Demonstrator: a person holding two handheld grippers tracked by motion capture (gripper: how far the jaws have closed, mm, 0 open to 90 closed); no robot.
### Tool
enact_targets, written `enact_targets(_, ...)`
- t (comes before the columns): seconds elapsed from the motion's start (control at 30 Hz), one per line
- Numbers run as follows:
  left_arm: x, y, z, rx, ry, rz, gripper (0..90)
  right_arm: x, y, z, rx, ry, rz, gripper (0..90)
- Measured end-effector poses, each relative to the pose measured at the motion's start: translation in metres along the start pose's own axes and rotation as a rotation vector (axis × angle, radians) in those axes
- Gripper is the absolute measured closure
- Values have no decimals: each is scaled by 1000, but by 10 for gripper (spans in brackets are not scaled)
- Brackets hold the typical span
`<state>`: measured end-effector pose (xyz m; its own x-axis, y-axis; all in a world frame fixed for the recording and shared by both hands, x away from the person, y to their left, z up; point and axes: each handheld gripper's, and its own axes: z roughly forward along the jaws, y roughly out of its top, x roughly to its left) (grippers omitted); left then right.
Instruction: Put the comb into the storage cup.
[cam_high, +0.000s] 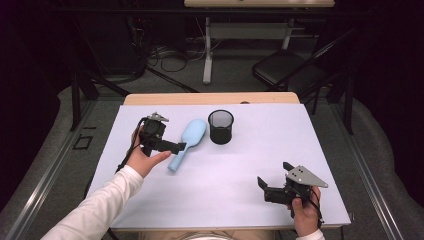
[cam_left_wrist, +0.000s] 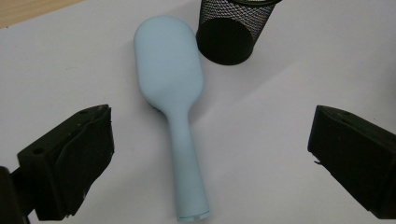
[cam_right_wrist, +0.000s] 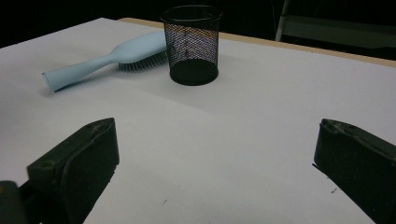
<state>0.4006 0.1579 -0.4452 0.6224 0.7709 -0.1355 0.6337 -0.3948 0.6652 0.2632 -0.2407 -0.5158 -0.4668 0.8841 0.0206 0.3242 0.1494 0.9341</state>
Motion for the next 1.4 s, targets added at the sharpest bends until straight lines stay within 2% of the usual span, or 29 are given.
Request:
enact_targets(0.47, 3, 4, 23, 78, 12, -17, 5, 0, 0, 0, 2, 1, -5, 0)
enact_targets(0.83, 8, 6, 35, 100, 20, -34, 5, 0, -1, 1, 6, 7, -6, 0)
enact_targets(1.4, 13, 11, 52, 126, 7, -64, 6, 0, -1, 1, 14, 6, -11, 0)
